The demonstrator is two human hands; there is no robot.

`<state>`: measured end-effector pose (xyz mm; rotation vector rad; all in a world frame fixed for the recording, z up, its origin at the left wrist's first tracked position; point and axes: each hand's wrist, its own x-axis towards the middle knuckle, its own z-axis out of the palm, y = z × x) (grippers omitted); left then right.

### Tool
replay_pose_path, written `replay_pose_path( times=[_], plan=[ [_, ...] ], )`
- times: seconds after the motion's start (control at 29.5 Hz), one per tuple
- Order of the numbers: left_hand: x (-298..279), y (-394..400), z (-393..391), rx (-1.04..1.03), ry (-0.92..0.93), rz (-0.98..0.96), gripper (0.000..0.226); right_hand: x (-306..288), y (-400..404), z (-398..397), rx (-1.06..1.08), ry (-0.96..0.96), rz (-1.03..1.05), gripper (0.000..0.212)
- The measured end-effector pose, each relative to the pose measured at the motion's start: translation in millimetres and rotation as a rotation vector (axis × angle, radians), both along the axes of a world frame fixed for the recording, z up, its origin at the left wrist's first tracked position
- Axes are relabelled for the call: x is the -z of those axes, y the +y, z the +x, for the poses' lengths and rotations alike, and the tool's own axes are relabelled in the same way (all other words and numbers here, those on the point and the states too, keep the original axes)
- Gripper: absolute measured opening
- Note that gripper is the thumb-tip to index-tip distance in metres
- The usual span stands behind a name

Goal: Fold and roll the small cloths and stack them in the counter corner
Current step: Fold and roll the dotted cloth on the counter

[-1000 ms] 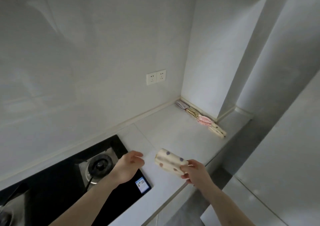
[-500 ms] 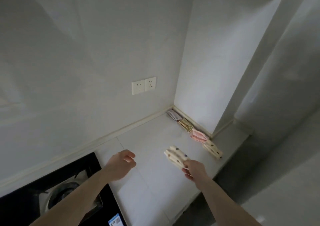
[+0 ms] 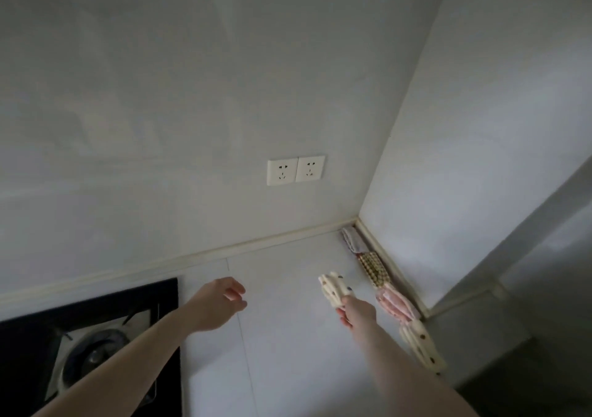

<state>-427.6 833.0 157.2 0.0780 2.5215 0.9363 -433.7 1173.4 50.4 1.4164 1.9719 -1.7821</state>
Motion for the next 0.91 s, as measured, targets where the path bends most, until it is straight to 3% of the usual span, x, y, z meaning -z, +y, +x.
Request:
replay_pose_path(
  times=[0.2, 0.58, 0.64, 0.81, 0.91],
  plan=[
    [6, 16, -6, 0.061, -0.027, -0.086, 0.026, 41, 39, -6, -0.207, -0.109, 0.025, 0.014],
    [10, 19, -19, -0.04, -0.043, -0.117, 0.023, 54, 50, -86, -0.151, -0.032, -0.143, 0.007],
    [9, 23, -23, -0.04, -0.044, -0.122, 0.023, 54, 50, -103, -0.051, -0.014, -0.235, 0.006],
    [6, 28, -26, -0.032, -0.068, -0.104, 0.025, 60, 48, -136, 0.036, 0.042, -0.348, 0.027],
    [5, 25, -26, -0.048, -0.079, -0.089, 0.024, 48, 48, -149, 0.084, 0.089, -0.423, 0.026]
  ],
)
